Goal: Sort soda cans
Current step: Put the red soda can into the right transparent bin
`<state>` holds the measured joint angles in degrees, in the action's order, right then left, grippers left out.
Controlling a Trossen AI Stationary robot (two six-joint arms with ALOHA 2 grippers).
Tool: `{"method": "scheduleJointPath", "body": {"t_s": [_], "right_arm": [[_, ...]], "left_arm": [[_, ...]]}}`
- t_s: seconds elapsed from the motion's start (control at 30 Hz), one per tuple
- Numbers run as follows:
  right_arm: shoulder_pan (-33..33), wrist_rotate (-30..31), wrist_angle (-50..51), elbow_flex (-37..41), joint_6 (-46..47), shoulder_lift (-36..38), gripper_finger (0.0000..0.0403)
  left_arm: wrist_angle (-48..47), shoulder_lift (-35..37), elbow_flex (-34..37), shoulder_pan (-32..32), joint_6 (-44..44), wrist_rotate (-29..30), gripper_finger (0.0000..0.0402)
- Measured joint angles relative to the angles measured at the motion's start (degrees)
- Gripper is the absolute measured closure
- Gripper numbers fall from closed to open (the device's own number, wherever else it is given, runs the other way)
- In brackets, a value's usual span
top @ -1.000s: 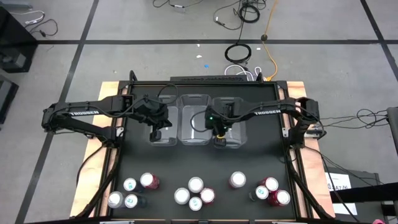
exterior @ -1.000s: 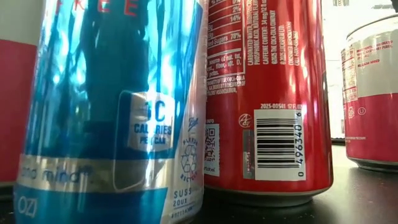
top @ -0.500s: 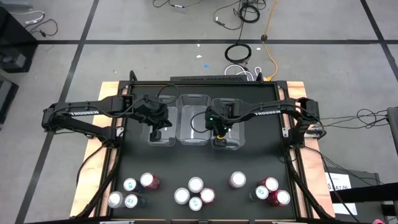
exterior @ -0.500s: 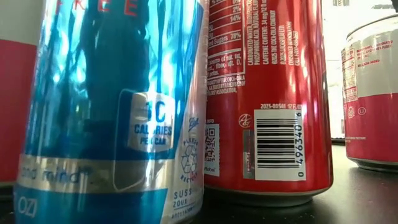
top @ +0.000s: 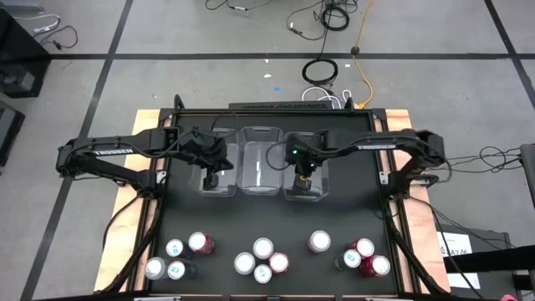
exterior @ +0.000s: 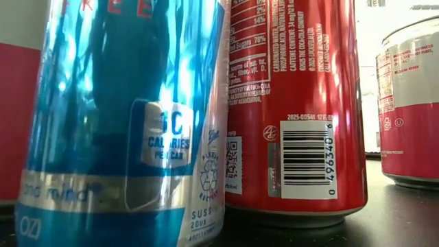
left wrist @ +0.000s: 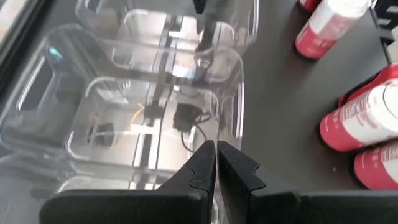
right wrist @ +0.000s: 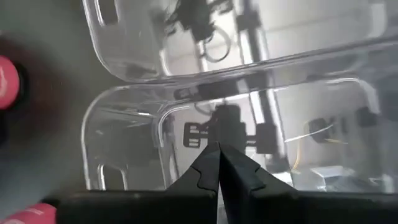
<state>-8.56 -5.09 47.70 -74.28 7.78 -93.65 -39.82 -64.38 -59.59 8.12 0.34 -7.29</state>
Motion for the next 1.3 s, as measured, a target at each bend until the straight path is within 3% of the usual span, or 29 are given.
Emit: {"method": "scheduleJointPath", "body": {"t_s": [0.27,0.5,0.7,0.97,1.3], "right_arm": [[0.8,6.5,3.6,0.0,9.2,9.8,0.0403],[6.2,13.2,3.5,0.7,17.7,17.3,0.0403],[13.0,19.9,-3.4,10.0,27.0,25.4,0.0403],[18.9,21.4,-15.9,23.5,34.6,34.9,0.0403],[29.4,29.1,-13.8,27.0,42.8,41.4,0.0403]], "left_arm": [[3.6,0.0,0.0,0.0,0.0,0.0,0.0375],[5.5,0.0,0.0,0.0,0.0,0.5,0.0375],[5.5,0.0,0.0,0.0,-0.8,0.5,0.0375],[9.1,0.0,0.0,0.0,-4.9,0.4,0.0375],[15.1,0.0,0.0,-2.6,-10.8,0.4,0.0375]]}}
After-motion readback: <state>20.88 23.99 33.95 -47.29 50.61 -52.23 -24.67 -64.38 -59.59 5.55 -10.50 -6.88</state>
